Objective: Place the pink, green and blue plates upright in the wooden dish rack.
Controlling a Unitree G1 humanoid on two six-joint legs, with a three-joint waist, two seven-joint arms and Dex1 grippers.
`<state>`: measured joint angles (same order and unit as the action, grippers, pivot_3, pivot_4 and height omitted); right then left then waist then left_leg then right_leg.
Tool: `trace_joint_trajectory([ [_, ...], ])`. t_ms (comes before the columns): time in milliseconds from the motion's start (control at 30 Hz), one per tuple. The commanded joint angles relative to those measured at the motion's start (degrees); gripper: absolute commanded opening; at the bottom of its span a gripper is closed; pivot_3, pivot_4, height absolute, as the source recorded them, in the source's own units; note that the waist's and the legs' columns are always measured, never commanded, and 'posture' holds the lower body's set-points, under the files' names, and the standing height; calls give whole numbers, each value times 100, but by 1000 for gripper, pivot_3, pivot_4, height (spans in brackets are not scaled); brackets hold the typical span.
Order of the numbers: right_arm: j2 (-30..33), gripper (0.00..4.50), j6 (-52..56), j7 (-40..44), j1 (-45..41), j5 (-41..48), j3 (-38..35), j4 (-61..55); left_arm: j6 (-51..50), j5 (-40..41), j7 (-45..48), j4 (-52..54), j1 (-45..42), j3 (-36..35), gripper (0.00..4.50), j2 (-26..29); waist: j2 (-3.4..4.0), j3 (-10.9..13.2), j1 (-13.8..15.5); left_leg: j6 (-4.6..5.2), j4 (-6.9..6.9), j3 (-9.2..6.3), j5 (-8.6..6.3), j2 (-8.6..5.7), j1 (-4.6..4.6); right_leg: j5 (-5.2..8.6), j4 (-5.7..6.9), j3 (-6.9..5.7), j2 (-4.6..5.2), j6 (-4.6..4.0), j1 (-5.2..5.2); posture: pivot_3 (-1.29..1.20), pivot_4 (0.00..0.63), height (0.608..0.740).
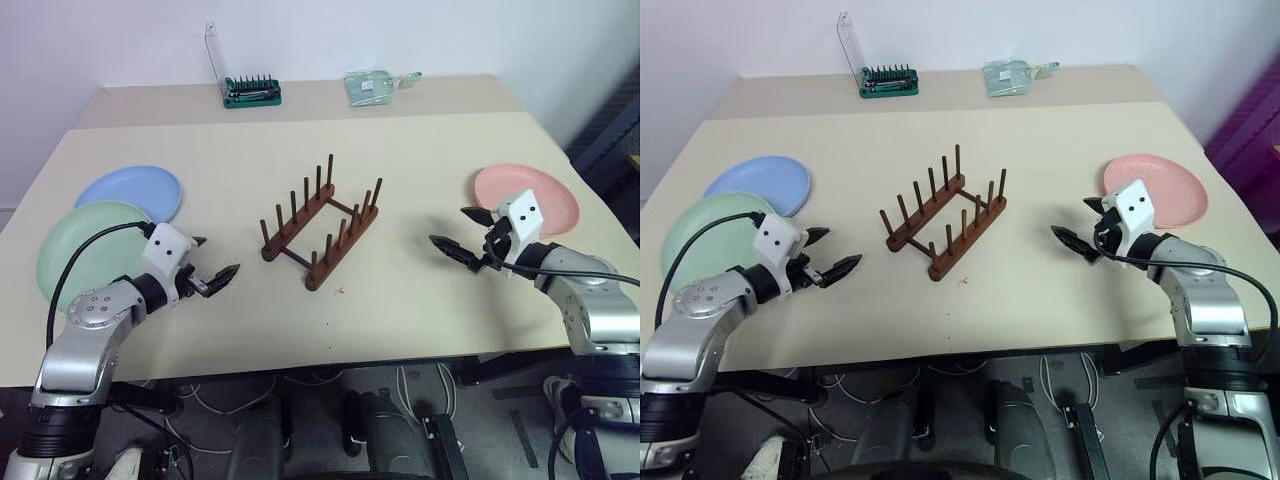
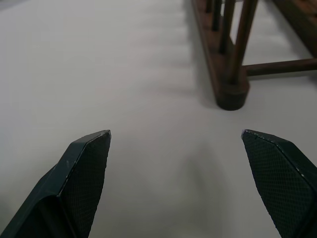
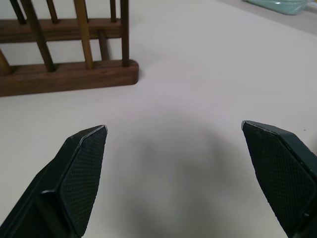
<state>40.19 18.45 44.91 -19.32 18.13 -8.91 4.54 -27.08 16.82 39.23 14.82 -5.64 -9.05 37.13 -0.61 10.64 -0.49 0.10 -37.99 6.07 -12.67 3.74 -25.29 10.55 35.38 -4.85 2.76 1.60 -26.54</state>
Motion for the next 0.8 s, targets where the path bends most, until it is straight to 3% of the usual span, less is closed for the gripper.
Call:
trace_joint_trajectory([
  [33, -26, 4488, -44, -96, -162, -76, -5, -96, 26, 51, 61, 292, 25, 108, 4344, 6, 0, 0, 1, 0, 0, -1, 0, 0, 0, 0, 0, 0, 0, 0, 0, 0, 150, 730],
  [200, -53, 4488, -121, -90, -341, -168, 130, 55, -280, 337, 114, 663, 28, 216, 4344, -91, 0, 0, 0, 0, 0, -1, 0, 0, 0, 0, -1, 0, -1, -1, 0, 0, 150, 730],
  [333, -138, 4488, -173, -85, -442, -224, 219, 120, -628, 649, 437, 1204, 84, 704, 4344, -102, 0, 0, 8, 0, 0, -1, 0, -2, -1, 0, -1, 0, 0, 0, 1, 0, 150, 730],
  [567, -207, 4488, -145, -138, -445, -253, 241, 33, -512, 67, 307, 1359, 90, 1753, 4344, -163, 0, 0, 3, 1, 0, -1, 0, -8, 0, 0, -1, 2, -5, 0, 1, 0, 150, 730],
  [800, -154, 4488, -102, -227, -322, -220, 141, -75, -505, -499, -692, 740, -248, 2452, 4344, -1380, 1, -1, 101, 2, -6, -2, 0, -10, 0, 0, -2, 3, -4, 1, 6, 0, 150, 730],
])
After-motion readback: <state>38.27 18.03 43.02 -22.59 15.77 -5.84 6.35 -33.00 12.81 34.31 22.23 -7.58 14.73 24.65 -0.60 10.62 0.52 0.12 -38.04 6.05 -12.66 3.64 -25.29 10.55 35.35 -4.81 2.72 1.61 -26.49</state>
